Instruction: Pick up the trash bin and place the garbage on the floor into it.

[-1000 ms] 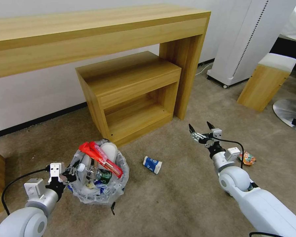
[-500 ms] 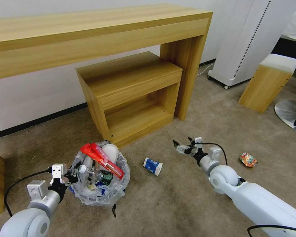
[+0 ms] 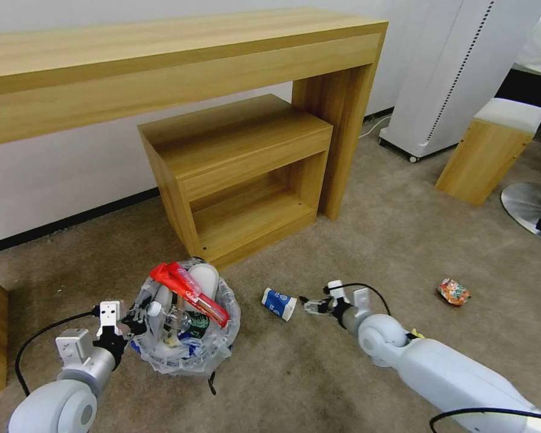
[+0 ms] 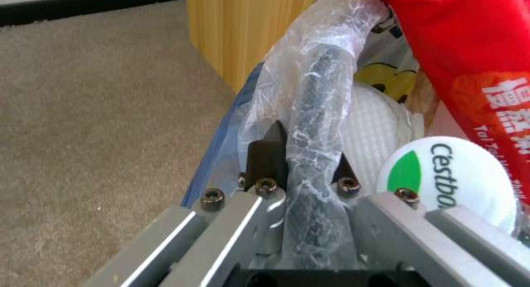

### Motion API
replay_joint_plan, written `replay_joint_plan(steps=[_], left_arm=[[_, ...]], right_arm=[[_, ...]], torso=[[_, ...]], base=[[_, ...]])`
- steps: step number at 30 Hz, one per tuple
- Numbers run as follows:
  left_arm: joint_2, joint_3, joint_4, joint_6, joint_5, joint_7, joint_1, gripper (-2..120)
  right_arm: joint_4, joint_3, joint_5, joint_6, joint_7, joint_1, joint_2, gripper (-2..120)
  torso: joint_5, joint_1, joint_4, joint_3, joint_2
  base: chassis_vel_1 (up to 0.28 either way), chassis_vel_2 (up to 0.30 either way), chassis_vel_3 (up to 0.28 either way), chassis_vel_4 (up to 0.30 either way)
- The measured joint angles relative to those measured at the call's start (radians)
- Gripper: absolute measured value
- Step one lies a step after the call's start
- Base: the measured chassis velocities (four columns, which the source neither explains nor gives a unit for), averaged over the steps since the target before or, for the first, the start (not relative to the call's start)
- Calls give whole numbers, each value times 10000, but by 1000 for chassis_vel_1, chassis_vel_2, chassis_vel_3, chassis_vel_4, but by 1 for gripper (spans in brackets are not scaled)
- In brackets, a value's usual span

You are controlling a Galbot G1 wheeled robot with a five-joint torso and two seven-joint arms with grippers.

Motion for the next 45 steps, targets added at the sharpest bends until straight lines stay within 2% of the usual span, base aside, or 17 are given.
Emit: replay_joint_plan(steps=[5, 16, 18, 26, 30, 35, 38, 39, 41, 42, 43, 44, 45], left_arm=[[-77, -18, -49, -46, 22, 3, 14, 3], [-232, -78, -252, -117, 108, 39, 181, 3], [-237, -81, -262, -118, 109, 39, 186, 3], [-315, -101, -405, -162, 116, 50, 271, 3], [-343, -91, -404, -187, 121, 56, 270, 3], [-363, -81, -352, -270, 134, 64, 256, 3], [-299, -89, -343, -290, 125, 69, 253, 3], [-299, -89, -343, -290, 125, 69, 253, 3], [-279, -90, -343, -296, 112, 69, 245, 3], [-279, -90, -343, -296, 112, 69, 245, 3], [-276, -89, -343, -304, 107, 69, 244, 3], [-276, -87, -343, -304, 107, 69, 244, 3], [-284, -64, -338, -308, 110, 69, 243, 3]], right_arm=[[-725, -399, -61, -142, -341, 315, 399, 100], [-2055, -962, -327, -626, -234, 907, 1289, 100], [-2128, -990, -354, -626, -229, 923, 1336, 100], [-3416, -1451, -885, -345, -411, 1308, 2394, 100], [-3609, -1503, -998, -329, -419, 1406, 2624, 97], [-4065, -1599, -1345, -114, -446, 1489, 2984, 86], [-4184, -1570, -1500, -81, -441, 1444, 2984, 71], [-4184, -1570, -1500, -81, -441, 1444, 2984, 71], [-4302, -1505, -1644, 11, -464, 1383, 2946, 61], [-4302, -1505, -1644, 11, -464, 1383, 2946, 61], [-4311, -1453, -1702, 36, -487, 1322, 2860, 54], [-4313, -1443, -1715, 36, -490, 1309, 2847, 52], [-4398, -1365, -1798, 60, -566, 1257, 2823, 44]], torso=[[0, 0, -2, 0, 0], [-1, 0, -2, -1, 0], [0, 0, -1, -1, 0], [-1, 0, -2, 0, -1], [-1, 0, -1, -1, 0], [-1, 0, 0, 0, 0], [-1, 0, -2, 0, 0], [-1, 0, -2, 0, 0], [1, 0, -1, -1, 0], [1, 0, -1, -1, 0], [0, 0, -2, -1, 0], [0, 0, -3, 0, 0], [0, 0, -4, -1, -1]], base=[[0, 0, 0, 0], [0, 0, 0, 0], [0, 0, 0, 0], [0, 0, 0, 0], [0, 0, 0, 0], [0, 0, 0, 0], [0, 0, 0, 0], [0, 0, 0, 0], [0, 0, 0, 0], [0, 0, 0, 0], [0, 0, 0, 0], [0, 0, 0, 0], [0, 0, 0, 0]])
